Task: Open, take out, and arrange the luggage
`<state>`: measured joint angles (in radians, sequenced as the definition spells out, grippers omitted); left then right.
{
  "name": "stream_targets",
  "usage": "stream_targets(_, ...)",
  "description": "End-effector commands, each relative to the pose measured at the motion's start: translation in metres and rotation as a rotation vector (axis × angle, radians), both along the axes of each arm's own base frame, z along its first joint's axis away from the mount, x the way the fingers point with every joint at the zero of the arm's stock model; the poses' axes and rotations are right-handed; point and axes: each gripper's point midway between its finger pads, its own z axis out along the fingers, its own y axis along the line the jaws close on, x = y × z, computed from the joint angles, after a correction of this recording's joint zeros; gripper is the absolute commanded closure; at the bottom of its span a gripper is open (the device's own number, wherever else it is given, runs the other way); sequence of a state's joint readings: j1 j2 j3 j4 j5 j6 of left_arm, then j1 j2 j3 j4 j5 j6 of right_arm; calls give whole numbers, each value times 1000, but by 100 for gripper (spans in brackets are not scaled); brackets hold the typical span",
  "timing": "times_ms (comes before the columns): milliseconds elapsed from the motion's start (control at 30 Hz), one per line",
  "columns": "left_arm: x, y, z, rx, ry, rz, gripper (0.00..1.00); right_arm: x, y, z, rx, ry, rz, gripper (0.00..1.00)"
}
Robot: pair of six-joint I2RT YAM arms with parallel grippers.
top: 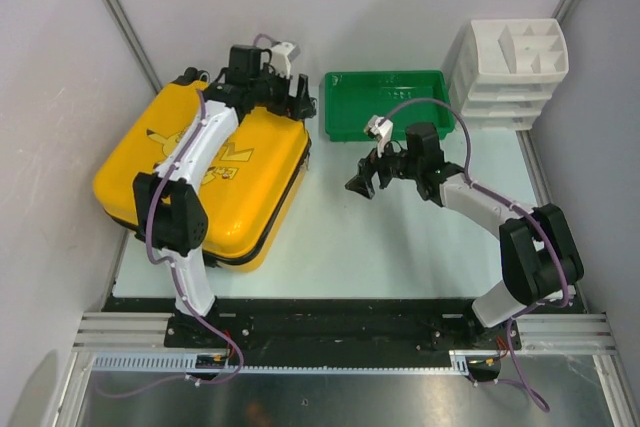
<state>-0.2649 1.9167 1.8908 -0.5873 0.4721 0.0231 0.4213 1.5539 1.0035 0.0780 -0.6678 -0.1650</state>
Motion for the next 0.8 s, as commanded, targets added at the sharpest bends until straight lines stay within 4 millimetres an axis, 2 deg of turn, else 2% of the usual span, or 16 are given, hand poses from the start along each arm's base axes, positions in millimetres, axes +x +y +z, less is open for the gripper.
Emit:
stream_targets(0,-69,-37,-49,37,188,-145,11,0,3,17,38,-172,56,8)
stream_targets(67,-81,-45,-63,78,210,-154,11,-4,2,11,35,-178,66,8)
stream_targets(133,-76,-41,-69,133,189,-122,8,-5,3,8,37,-175,74,8)
stream_targets(200,-60,-37,-62,157,154,-69,7,-7,2,6,36,-161,72,8)
stream_targets(233,-53,-34,-58,164,141,-44,6,-9,1,7,40,-160,73,8)
stream_targets(267,-42,-33,-41,156,99,-20,6,-10,0,8,41,-159,73,8)
stream_targets(333,-31,-30,-27,162,55,5,6,-16,-2,5,39,-142,69,8)
stream_targets(367,-23,-29,-10,161,9,23,5,-18,-4,9,43,-154,68,8)
stream_targets(467,-1,-22,8,190,-61,85,4,-16,-4,14,54,-209,46,8)
stream_targets(500,4,-19,7,201,-69,102,4,-13,-2,14,57,-219,38,8)
stream_targets(533,11,-18,-4,219,-54,115,4,-10,-1,14,61,-227,31,8)
stream_targets(600,17,-20,-11,207,-35,109,4,-5,4,15,85,-235,24,8)
stream_targets(633,19,-23,-28,215,1,104,4,-4,6,14,90,-237,28,8)
stream_targets(700,16,-30,-43,199,47,69,4,-3,11,11,90,-248,41,7)
stream_targets(733,12,-34,-58,196,90,53,4,-3,12,9,87,-252,45,7)
stream_targets(767,4,-41,-63,169,123,14,5,-5,16,9,87,-262,55,7)
